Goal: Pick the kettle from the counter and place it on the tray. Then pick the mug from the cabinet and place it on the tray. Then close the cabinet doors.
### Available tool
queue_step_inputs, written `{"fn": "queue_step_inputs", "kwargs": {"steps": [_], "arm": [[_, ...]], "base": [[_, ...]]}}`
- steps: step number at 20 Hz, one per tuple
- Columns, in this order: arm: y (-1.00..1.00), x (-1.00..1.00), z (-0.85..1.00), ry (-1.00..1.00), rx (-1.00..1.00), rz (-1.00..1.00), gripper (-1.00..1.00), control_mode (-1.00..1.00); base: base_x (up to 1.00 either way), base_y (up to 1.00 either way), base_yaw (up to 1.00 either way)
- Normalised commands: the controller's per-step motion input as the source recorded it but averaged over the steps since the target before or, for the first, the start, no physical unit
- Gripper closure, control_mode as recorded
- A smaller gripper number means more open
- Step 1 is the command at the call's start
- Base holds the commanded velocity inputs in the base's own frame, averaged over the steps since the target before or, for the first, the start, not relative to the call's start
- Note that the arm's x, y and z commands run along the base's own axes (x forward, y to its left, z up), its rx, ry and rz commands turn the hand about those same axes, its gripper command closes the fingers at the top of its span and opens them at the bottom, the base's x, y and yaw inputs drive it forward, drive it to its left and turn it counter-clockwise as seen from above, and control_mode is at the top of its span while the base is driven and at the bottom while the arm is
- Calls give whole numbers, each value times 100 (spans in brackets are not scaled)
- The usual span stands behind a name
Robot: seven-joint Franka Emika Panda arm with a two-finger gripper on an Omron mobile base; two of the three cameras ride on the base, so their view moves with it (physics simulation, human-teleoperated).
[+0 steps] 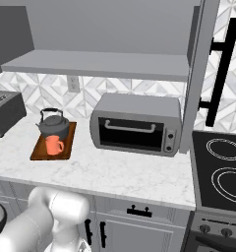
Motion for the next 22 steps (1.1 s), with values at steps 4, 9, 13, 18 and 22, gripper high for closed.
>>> {"fn": "queue_step_inputs", "kwargs": {"steps": [4,9,13,18,22], "arm": [[-8,39,-6,12,0,-9,-100,-100],[-33,25,-14,13,-1,-3,-100,-100],[-58,7,-15,10,0,-6,-100,-100],[-76,5,-16,2,0,-12,-100,-100],[-74,38,-5,0,0,-18,-100,-100]], "base": [[0,0,0],[0,0,0],[0,0,0],[0,0,0],[0,0,0]]}}
